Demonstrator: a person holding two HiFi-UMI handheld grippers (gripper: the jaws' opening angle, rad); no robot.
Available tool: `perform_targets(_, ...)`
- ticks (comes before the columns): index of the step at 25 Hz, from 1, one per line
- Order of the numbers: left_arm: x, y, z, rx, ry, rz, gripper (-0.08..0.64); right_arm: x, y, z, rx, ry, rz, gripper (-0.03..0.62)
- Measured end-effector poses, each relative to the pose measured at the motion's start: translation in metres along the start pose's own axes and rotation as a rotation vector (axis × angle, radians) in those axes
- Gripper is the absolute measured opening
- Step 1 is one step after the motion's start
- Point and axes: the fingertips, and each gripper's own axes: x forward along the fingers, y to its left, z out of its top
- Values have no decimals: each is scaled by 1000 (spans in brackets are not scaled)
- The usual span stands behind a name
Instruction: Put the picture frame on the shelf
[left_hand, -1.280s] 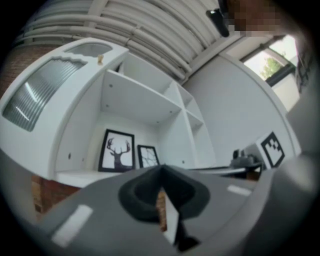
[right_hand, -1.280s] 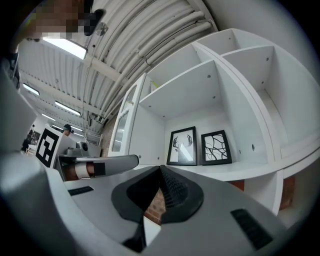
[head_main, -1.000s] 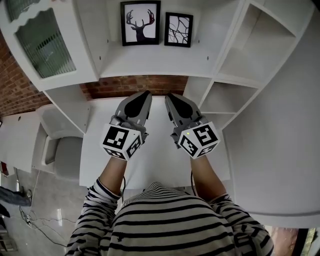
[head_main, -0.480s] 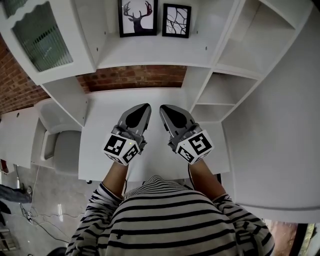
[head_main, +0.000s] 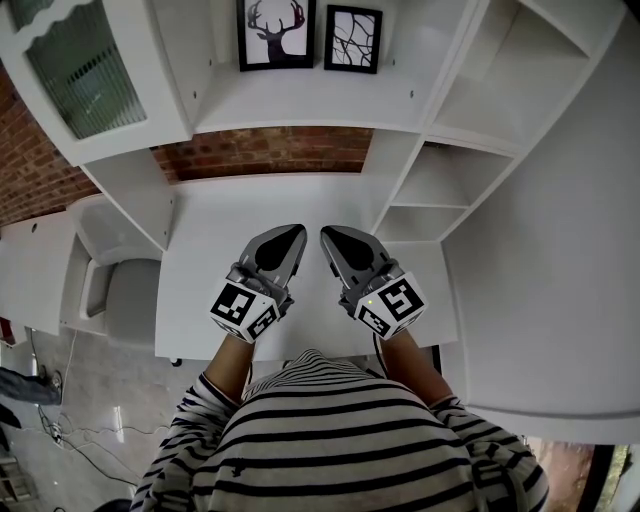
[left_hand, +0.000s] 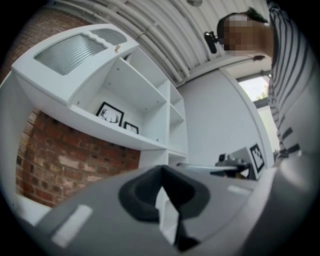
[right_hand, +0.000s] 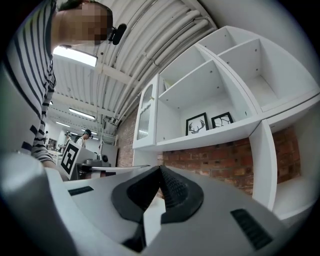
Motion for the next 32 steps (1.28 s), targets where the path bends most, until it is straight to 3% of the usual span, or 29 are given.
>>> perform_targets(11, -30, -12, -29, -20, 58, -2, 8, -8, 31, -33, 30, 76, 54, 8)
perform_targets(32, -41, -11, -12, -30, 23, -20, 8, -8, 35, -24, 1, 82, 43, 6)
